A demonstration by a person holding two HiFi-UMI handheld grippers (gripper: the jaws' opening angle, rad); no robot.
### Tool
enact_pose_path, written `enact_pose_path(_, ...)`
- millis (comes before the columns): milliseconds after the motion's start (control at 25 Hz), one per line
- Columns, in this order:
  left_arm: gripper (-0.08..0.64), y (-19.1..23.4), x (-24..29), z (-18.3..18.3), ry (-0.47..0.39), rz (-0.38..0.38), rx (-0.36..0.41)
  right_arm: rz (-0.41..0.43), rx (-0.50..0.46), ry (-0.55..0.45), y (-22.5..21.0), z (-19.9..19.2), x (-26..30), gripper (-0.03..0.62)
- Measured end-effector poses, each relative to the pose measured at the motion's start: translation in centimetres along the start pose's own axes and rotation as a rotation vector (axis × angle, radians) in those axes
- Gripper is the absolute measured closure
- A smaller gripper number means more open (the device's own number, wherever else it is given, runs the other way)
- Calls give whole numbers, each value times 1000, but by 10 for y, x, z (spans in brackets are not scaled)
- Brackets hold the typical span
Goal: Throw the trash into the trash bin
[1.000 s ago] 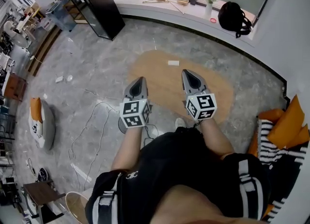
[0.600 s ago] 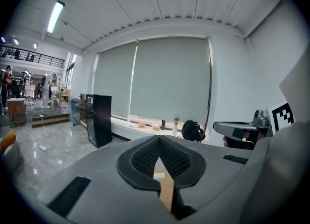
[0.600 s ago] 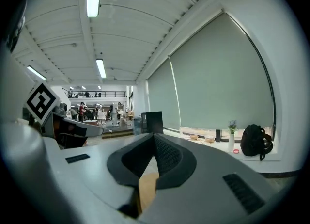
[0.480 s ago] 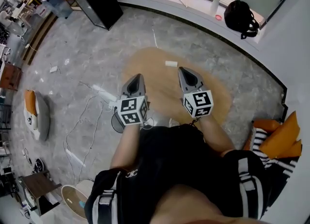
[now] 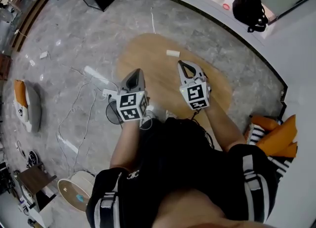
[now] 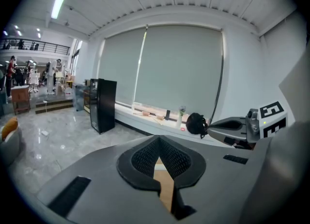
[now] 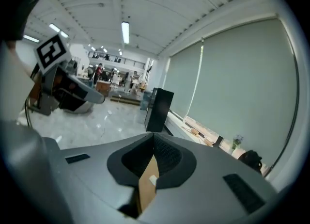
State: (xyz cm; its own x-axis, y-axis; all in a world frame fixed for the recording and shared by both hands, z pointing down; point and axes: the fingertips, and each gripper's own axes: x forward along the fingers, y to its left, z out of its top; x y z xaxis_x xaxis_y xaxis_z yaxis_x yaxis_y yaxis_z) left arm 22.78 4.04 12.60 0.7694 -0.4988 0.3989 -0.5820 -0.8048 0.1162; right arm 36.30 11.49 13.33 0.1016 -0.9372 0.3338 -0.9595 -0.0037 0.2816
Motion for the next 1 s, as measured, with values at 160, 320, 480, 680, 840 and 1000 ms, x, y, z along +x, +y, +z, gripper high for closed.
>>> enact_pose_path(160, 548, 5, 15, -10, 21, -2, -11, 40, -194, 96, -2, -27, 27, 581)
enact_pose_path(320, 548, 8, 31, -16, 40, -6, -8, 86, -276, 170, -3, -57, 56, 580)
enact_pose_path(480, 548, 10, 48, -22, 55, -2, -30, 142, -311, 237, -6, -90, 94, 541)
enact_pose_path(680, 548, 13, 59, -46, 108, 13, -61, 251, -294, 363, -5, -140, 140, 479)
enact_pose_path(840, 548, 20, 65, -66, 152, 29, -74, 293, -293, 441, -8, -178, 180, 479)
enact_pose_path(1000, 548, 24, 69, -82, 196, 49, -90, 350, -326, 511, -9, -218, 213, 477)
